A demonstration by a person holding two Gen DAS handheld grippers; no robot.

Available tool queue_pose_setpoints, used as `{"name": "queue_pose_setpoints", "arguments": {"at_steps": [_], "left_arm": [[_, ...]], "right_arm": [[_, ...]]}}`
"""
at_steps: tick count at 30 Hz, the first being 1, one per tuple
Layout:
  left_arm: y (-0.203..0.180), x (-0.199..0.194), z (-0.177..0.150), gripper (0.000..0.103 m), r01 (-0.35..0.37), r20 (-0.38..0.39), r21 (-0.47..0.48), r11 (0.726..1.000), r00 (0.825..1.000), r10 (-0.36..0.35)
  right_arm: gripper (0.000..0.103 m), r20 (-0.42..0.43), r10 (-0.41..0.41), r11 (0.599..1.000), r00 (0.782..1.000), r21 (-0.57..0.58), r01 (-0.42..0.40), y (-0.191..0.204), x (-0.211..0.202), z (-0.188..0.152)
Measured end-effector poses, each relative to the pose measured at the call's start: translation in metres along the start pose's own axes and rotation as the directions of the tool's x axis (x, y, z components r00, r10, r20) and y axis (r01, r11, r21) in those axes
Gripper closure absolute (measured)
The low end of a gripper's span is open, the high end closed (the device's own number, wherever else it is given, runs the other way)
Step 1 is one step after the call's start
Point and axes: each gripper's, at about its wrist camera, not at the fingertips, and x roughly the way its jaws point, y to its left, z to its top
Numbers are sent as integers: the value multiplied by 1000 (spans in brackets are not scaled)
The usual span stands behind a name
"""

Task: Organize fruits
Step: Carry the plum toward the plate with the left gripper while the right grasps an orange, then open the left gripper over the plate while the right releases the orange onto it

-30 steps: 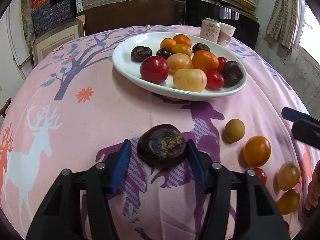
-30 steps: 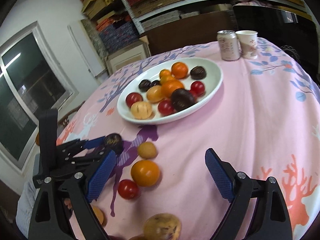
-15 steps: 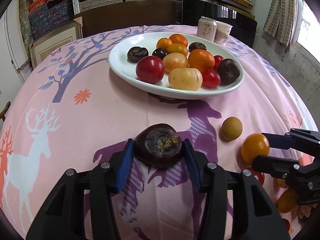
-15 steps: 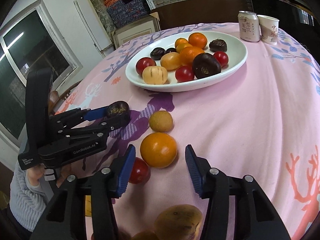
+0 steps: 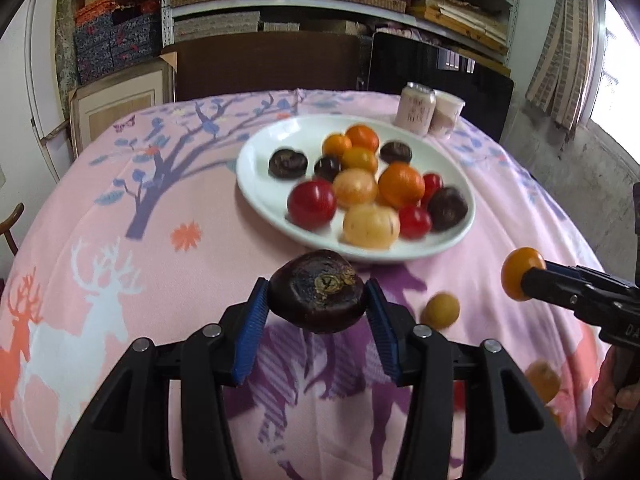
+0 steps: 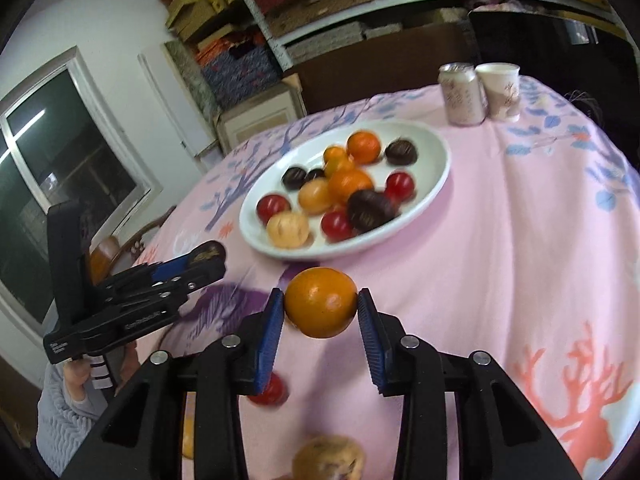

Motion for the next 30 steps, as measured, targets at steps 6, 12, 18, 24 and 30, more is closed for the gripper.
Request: {"name": "queue_pose_setpoints", "arguments": {"at_steps": [6,12,18,24,30], "left_arm": [[0,24,57,55,-22,11,14,1000,1000,22],[5,75,98,55,-17,-33,-10,1000,999,17],[5,94,104,27,0,-40,-44,999,999,-1],[15,56,82,16,10,-17,-85,996,1000,-12],[10,8,17,9,32,-29,-102,994,999,-36]], "right_arm": [[65,15,-60,997,998,-41,60,0,21,62],[65,1,-158,987,988,-42,157,-18,71,106],[44,-7,-157,987,988,-20,157,-35,97,114],[27,49,-138,990,989,13,137,-32,59,98],[9,111,-136,989,984,67,129,-31,-4,35]]}}
